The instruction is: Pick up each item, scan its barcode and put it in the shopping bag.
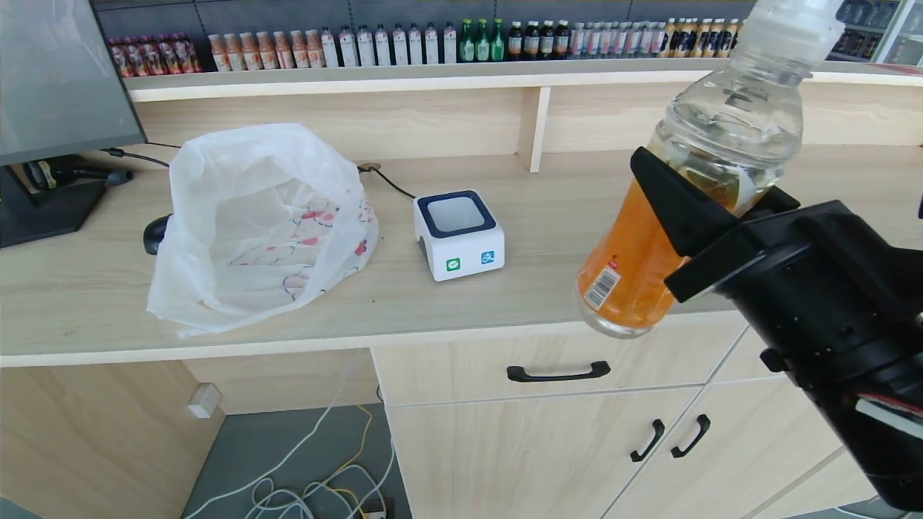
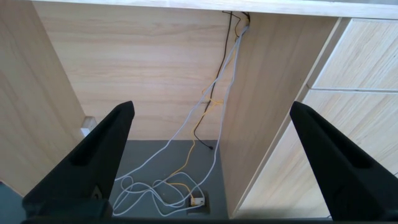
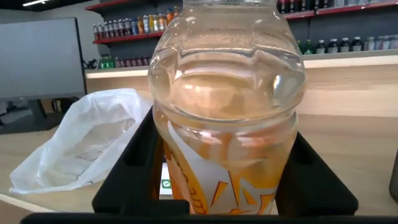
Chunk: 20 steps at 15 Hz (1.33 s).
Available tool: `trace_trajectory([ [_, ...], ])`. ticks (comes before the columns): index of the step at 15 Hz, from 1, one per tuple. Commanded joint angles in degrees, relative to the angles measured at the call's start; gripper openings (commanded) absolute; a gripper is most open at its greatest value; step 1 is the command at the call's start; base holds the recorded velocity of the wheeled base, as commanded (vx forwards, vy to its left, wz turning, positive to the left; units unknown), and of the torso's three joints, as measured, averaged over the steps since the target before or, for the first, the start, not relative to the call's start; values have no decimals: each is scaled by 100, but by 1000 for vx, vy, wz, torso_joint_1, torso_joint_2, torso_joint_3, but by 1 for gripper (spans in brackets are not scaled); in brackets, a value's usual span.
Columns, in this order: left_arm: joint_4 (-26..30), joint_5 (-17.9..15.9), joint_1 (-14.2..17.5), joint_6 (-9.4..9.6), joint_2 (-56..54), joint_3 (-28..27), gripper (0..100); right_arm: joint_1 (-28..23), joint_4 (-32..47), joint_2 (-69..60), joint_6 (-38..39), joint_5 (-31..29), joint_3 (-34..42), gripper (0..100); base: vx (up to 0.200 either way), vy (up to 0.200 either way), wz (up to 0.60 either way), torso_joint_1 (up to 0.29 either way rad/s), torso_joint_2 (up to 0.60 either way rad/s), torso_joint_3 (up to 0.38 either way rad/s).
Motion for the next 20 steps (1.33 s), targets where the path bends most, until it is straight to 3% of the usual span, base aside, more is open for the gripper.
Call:
trace_trajectory([
  [1, -2, 1, 0, 2, -2, 0, 100, -166, -8, -213, -15, -74, 257, 0, 0, 0, 0, 0, 0, 0],
  [4, -2, 1, 0, -16, -2, 0, 100, -817, -8, -293, -6, -74, 248, 0, 0, 0, 0, 0, 0, 0],
  [14, -2, 1, 0, -16, -2, 0, 100, -940, -8, -407, 90, -83, 248, 0, 0, 0, 0, 0, 0, 0],
  [20, -2, 1, 0, -16, -2, 0, 100, -940, -8, -433, 126, -74, 222, 0, 0, 200, 0, 4, 4, 2],
])
